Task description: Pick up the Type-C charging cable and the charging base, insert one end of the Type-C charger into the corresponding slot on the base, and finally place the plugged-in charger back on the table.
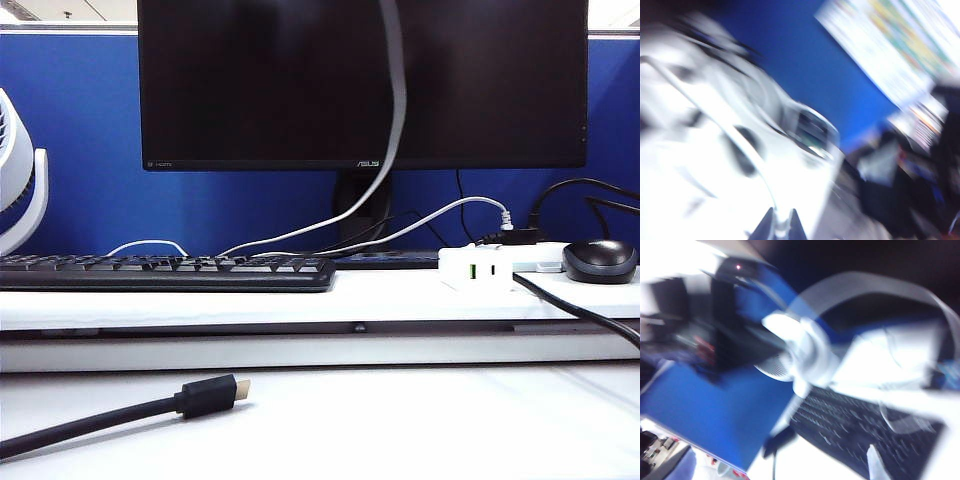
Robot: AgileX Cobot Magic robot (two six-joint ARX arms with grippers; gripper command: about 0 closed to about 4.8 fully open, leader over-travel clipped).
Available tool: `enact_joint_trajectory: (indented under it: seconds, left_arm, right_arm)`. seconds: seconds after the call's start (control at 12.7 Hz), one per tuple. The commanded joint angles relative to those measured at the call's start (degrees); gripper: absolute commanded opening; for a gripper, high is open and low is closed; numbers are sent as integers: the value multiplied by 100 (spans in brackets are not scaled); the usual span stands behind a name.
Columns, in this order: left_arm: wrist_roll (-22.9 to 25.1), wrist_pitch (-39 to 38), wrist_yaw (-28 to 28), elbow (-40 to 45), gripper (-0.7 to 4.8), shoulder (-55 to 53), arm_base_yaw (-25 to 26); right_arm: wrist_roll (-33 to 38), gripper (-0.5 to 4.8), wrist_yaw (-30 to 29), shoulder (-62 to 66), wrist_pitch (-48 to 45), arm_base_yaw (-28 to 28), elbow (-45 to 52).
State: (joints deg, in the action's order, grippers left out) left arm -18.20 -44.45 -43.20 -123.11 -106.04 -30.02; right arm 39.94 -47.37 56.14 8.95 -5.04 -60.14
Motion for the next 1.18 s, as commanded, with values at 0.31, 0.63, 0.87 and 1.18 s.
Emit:
enact_joint_trajectory:
  seconds: [0.31,0.63,0.87,1.18]
  left_arm:
    - [299,411,1797,-31,-6,859,90]
    - [321,494,2072,-31,-6,1255,90]
    - [321,470,2072,-31,-6,1364,90]
    - [313,466,2006,-31,-6,1368,90]
  right_arm:
    - [-850,422,802,275,1032,-302,-31]
    - [-1945,422,1884,728,2413,-1021,-444]
    - [-2280,420,2673,1381,3305,-1443,-901]
    - [-2671,384,2857,2610,3982,-1565,-1309]
